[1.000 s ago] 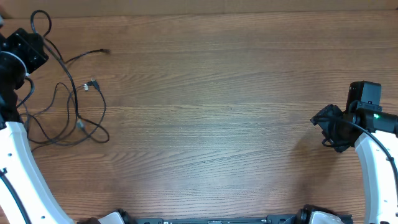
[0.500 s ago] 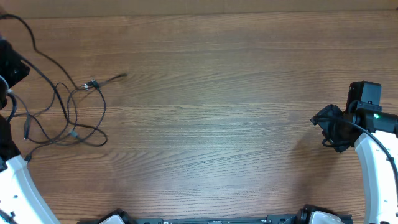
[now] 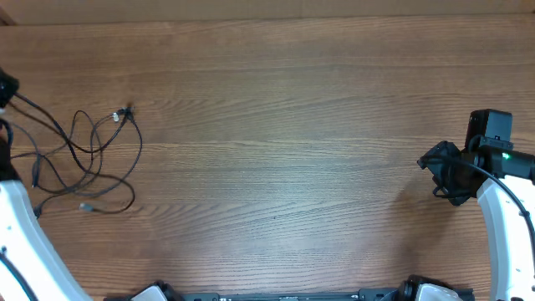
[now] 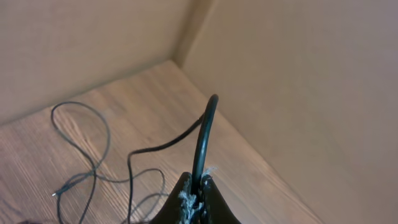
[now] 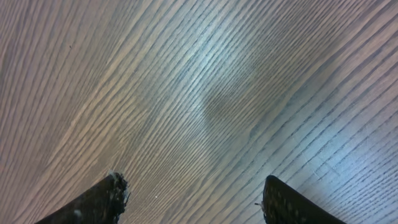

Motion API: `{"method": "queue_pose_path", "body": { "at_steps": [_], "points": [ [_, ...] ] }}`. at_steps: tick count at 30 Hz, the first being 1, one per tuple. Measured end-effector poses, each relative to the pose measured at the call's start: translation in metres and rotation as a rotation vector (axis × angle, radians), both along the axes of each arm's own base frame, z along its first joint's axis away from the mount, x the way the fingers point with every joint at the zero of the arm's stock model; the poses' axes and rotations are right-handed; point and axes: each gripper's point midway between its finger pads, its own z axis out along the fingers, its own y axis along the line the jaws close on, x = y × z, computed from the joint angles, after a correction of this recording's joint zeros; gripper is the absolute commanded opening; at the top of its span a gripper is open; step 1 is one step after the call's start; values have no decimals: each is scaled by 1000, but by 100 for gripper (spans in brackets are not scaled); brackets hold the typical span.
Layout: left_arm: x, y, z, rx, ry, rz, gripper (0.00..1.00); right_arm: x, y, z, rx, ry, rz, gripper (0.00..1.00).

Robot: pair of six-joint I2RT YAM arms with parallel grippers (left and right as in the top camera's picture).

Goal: Untangle cables

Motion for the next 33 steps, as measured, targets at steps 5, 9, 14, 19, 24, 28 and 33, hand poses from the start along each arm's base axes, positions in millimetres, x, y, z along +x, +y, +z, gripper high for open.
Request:
{"method": "queue_pose_path", "body": {
  "at_steps": [5,9,14,19,24,28,33],
  "points": [
    [33,31,-39,-36,58,61,5,-1,0,0,0,3,0,69],
    [50,47,-78,-72,138,89,21,-2,0,0,2,7,0,69],
    [54,52,-115,-123,230,107,79,-2,0,0,2,7,0,69],
    [50,49,-125,-146,269,102,82,-2,0,0,2,7,0,69],
    [51,34,-133,-204,287,39,85,-2,0,0,1,7,0,69],
    [56,18,-137,-257,283,-31,89,-2,0,0,1,7,0,69],
    [72,-22,-140,-252,314,-167,96,1,3,0,16,-6,6,72]
  ]
}}
